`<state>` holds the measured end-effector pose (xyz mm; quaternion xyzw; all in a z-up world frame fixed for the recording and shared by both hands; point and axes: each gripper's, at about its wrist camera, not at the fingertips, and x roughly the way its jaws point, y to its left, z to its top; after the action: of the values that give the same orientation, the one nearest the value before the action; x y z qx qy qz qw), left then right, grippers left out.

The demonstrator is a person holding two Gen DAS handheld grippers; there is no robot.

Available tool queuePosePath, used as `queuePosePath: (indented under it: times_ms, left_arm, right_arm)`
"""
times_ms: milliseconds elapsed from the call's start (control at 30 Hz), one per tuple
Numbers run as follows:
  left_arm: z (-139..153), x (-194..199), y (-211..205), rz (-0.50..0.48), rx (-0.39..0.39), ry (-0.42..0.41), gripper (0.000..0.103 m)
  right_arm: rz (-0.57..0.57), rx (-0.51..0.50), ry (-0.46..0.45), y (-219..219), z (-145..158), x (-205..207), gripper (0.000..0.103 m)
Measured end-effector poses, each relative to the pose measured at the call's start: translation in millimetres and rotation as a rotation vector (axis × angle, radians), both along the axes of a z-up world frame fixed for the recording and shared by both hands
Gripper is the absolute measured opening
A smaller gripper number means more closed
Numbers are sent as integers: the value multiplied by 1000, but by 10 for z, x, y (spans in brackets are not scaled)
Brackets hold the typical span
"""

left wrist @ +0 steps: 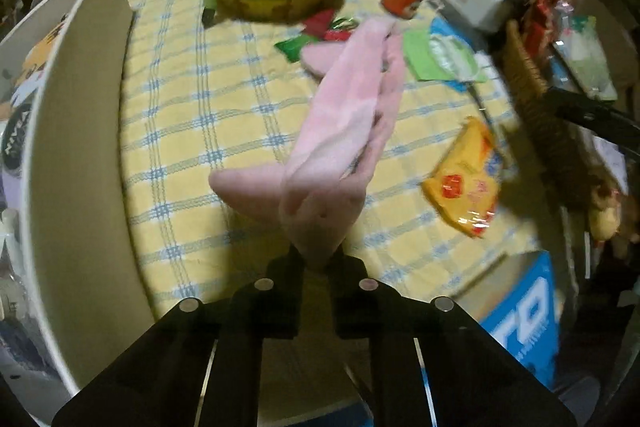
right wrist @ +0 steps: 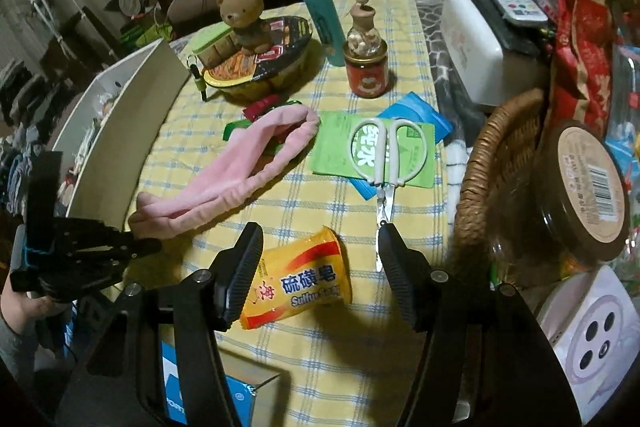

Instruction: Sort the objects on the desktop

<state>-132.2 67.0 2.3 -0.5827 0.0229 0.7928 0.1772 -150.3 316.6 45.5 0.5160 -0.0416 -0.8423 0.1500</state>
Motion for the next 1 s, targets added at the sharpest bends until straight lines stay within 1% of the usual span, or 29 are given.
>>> queuePosePath:
  times_ms: [133,167,267,300,333,367,400,433,500,600,733,833,900,967,1000]
  left_arm:
    - [236,221,-80,-39,-7,16,8]
    - [281,257,-117,-45,-19,5,8]
    - [356,293,-198,-37,-60,9,11]
    - [385,306,-227,-30,-78,14,15]
    - [400,316,-233,-23,-100,21,22]
    - [437,321,-267,-6,-125,34,54]
    - [484,316,-301,22,-133,56,84]
    - [559,314,-338,54,-123,89,90]
    - [705,277,-392,90,-80,138,91]
    - [808,160,-379,102,-29,188,91]
    - [699,-108,-237,102,10,217,91]
    - [542,-400,-122,136,48,196,91]
    - [478,-526,-64,162,60,190,91]
    - [424,-645,-9,178,63,204,91]
    - [405,-680,5,186,66,211,91]
  right_arm:
    - [-10,-10,2,-11,30,-8,58]
    - [-9,-12,3,-22,34,-10,58]
    - [1,-15,0,-84,38,-13,58]
    - [5,-14,1,-110,41,-6,58]
    - [8,-14,1,-133,41,-6,58]
    - [13,-17,-1,-162,48,-8,58]
    - [13,-20,3,-173,59,1,58]
    - [11,-23,10,-182,76,4,58]
    - [10,-33,26,-188,120,8,58]
    - [10,-64,45,-171,153,-10,58]
    - [9,-145,40,-129,139,-63,58]
    - [5,-185,25,-143,97,-161,58]
    - [0,-165,19,-197,51,-237,58]
    - [-3,-97,32,-272,16,-287,58]
    - [-3,-78,34,-294,4,-304,58]
